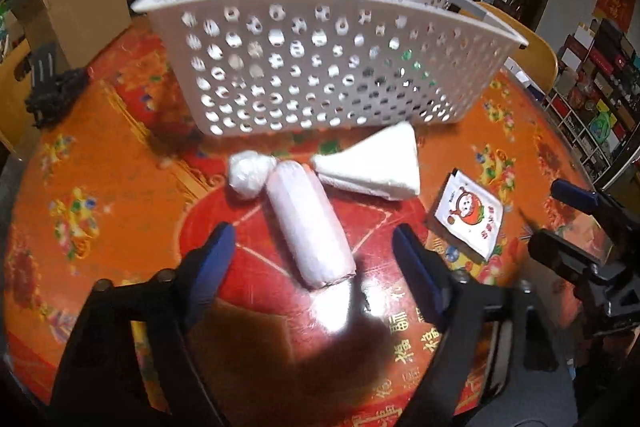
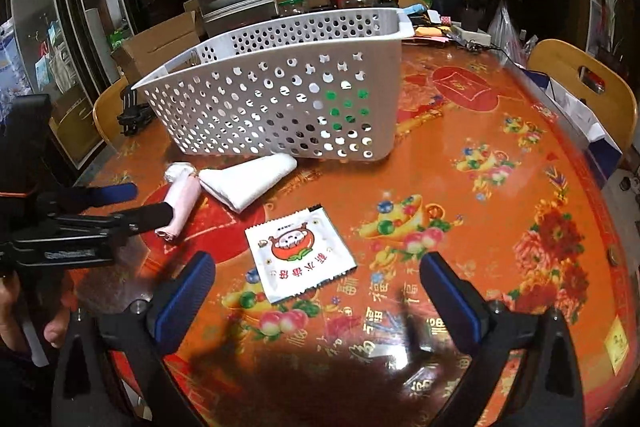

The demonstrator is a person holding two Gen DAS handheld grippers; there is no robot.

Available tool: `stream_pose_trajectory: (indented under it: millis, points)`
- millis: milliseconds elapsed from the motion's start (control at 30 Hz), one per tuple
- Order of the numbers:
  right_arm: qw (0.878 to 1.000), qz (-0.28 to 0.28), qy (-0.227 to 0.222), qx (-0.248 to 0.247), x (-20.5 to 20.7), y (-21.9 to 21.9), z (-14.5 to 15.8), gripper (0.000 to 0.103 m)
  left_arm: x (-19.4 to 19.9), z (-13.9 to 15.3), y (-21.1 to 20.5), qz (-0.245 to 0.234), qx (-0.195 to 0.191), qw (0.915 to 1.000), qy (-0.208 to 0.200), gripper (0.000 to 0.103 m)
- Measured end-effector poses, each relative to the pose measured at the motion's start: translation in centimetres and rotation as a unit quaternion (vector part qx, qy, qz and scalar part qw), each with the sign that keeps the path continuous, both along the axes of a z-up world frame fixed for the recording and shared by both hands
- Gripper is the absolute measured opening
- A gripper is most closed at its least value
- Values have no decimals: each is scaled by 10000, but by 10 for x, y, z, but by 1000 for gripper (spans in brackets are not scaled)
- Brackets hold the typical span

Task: Organize soft objects
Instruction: 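Withdraw both grippers and move toward the white rolled towel, then grasp the pink-white rolled towel with left gripper while right grasps printed sachet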

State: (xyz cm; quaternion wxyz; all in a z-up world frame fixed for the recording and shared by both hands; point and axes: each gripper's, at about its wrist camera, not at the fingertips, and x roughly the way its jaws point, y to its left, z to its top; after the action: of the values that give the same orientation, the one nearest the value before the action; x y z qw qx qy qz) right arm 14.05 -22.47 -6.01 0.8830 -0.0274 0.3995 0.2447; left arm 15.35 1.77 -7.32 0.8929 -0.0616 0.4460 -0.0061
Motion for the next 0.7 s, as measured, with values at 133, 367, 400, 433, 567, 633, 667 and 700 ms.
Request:
stream_pose_trajectory:
  millis: [133,367,400,433,567,633,667,700]
  points:
    - [9999,94,19,-89,1,8,-6,100,5,-10,-8,-28,113,9999,18,59]
    - [9995,254,66,-199,5,23,-12,100,10,-20,-14,-7,228,9997,60,34]
    - [9994,266,81,-211,6,24,-13,100,9,-21,-12,-12,155,9999,44,33]
    - [9993,291,102,-226,7,26,-15,100,8,-22,-11,-15,137,9999,20,31]
    - [9985,363,183,-372,14,35,-22,100,-2,-23,-11,-66,257,9996,-84,30]
    - [9980,393,204,-447,17,39,-25,98,-6,-24,-10,-97,204,9997,-87,30]
    - [9978,413,214,-481,18,41,-26,96,-9,-24,-7,-101,159,9998,-90,30]
    - [9974,431,241,-515,20,43,-28,96,-12,-23,-4,-101,126,9998,-98,30]
